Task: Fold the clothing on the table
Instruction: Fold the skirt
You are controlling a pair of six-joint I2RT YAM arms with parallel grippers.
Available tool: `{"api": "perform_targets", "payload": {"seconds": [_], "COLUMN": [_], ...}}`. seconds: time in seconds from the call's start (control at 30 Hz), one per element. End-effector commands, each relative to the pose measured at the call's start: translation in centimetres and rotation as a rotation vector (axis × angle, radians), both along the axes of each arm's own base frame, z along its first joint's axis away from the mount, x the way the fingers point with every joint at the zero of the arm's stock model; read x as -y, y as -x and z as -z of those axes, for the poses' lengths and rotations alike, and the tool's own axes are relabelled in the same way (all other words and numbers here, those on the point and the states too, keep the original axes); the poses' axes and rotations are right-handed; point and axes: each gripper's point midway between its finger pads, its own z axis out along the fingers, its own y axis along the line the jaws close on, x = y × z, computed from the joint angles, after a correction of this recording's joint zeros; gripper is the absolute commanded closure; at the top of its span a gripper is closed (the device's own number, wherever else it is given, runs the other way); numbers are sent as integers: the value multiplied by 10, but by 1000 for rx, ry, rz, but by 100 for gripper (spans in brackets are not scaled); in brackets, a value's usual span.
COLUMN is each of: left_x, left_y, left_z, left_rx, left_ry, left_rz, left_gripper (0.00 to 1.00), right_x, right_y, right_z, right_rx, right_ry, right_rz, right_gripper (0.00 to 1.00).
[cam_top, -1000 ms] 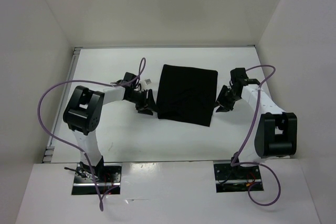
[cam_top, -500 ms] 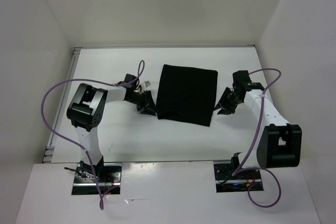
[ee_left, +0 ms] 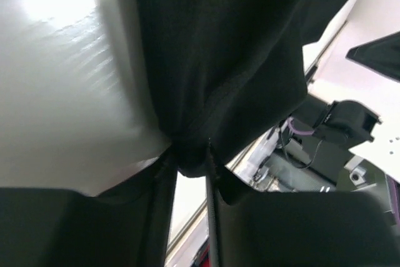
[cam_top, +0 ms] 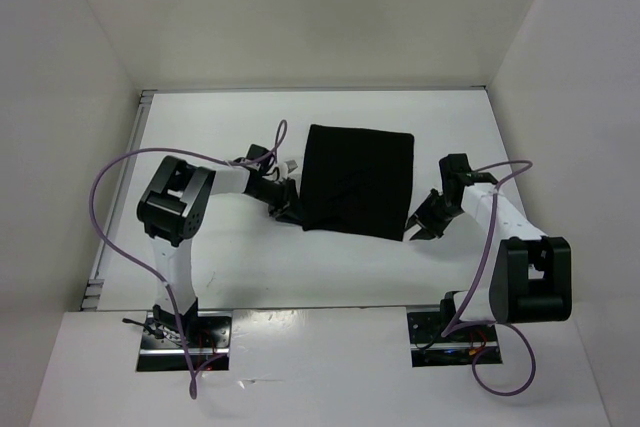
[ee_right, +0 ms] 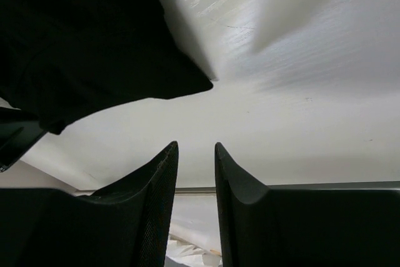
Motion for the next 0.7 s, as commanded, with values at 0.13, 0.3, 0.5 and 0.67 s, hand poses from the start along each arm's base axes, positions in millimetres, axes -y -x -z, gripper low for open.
{"api": "perform_targets", "payload": {"seconds": [0.13, 0.3, 0.5, 0.67], "left_x": [-7, -19, -20, -23], "left_y": [11, 1, -2, -1], "left_z": [21, 4, -3, 0], "left_rx": [-21, 14, 19, 16], "left_ry": [-64, -65, -48, -44], "left_rz": [38, 4, 14, 21], "left_gripper": [97, 100, 100, 100], "right_x": [2, 5, 13, -3], "right_y": [-1, -15, -30, -49], "right_z": [8, 24, 42, 41], "right_rx": [-15, -34, -37, -10], "right_ry": [5, 23, 73, 25], "right_rz": [79, 125, 168, 129], "right_gripper": [67, 67, 66, 65]}}
